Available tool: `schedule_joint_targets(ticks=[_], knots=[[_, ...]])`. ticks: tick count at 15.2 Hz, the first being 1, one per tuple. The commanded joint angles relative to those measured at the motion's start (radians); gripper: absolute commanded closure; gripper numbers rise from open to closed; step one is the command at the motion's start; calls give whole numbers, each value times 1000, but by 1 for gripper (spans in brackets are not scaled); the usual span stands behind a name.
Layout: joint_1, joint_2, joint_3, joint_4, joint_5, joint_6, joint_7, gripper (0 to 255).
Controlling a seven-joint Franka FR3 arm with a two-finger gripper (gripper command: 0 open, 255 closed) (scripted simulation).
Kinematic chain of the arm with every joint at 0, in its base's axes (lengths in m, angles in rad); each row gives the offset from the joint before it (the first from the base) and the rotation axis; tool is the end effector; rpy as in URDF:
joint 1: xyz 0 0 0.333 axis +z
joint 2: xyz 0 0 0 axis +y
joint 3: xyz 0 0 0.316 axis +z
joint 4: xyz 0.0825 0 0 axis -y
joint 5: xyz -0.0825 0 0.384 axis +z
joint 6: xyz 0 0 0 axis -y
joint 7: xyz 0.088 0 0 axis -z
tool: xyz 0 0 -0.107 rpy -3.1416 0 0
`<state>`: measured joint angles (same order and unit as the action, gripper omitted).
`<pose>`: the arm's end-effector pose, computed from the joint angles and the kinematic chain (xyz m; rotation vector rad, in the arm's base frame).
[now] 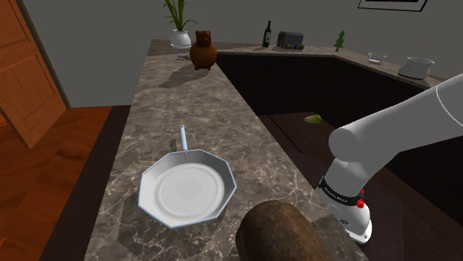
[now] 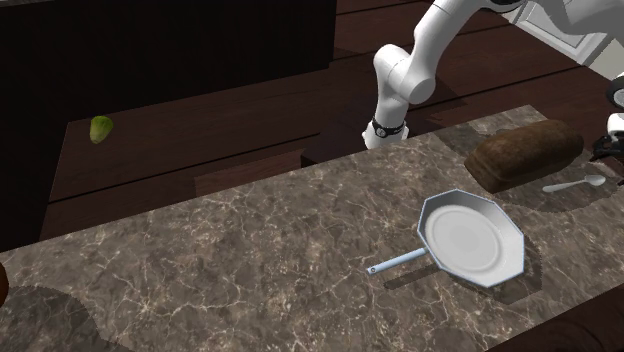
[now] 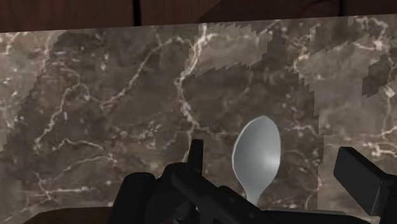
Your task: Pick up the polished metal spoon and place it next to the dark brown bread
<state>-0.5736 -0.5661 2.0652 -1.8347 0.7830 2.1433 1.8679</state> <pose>-0.0469 0.6362 0.3636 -2.8568 1.0422 0.2905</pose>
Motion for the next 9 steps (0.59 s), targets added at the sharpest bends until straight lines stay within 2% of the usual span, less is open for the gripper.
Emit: schedule_joint_targets(ticks=[1,4,9], knots=[[-13,-17,18,-2,20,14,-10,0],[-29,-39,41,-1,43,31,-22,0],[-29,-39,41,-1,43,31,-22,0]])
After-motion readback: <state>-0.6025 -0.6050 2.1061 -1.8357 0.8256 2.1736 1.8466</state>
